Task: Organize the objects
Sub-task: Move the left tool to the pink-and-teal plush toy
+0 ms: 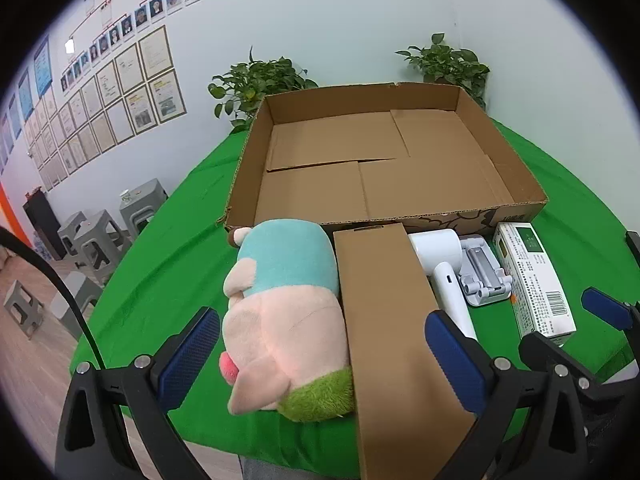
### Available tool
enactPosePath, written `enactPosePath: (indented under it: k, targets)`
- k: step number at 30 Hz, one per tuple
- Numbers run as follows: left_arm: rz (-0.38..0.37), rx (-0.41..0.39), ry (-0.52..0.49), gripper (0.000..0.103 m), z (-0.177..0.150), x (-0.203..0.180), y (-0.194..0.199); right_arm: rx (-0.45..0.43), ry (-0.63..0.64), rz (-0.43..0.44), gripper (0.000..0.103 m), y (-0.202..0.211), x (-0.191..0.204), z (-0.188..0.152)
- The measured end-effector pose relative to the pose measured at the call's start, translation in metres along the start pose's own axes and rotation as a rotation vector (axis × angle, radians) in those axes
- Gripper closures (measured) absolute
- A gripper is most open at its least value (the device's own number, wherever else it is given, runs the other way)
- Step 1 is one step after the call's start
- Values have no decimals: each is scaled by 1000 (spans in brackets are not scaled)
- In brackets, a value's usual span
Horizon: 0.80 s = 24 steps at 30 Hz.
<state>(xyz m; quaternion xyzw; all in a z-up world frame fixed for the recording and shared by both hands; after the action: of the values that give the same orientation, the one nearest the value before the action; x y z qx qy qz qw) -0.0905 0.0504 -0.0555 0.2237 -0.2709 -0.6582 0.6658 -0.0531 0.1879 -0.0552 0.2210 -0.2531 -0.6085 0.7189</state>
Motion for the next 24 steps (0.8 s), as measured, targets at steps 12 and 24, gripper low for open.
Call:
enactPosePath:
  k: [12, 24]
  targets:
    - [134, 37, 47, 1, 1, 0, 13, 27, 22, 94, 0, -7, -13, 12]
    - [66, 70, 71, 1, 9, 14, -6, 27, 64, 99, 0, -19, 0, 23]
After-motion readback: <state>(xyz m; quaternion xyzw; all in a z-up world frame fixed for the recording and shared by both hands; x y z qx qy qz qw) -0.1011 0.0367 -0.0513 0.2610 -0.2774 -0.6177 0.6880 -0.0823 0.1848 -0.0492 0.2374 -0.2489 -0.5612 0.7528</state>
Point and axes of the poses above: each gripper's, at about its wrist camera, not at the fingertips, and y roughly against the way its jaws point, x to its left, z to its top, the point moved 7 cm from there along -y, roughly the way its jaws point, and after that the axes turned 5 degrees about y, right-handed, at the moved point
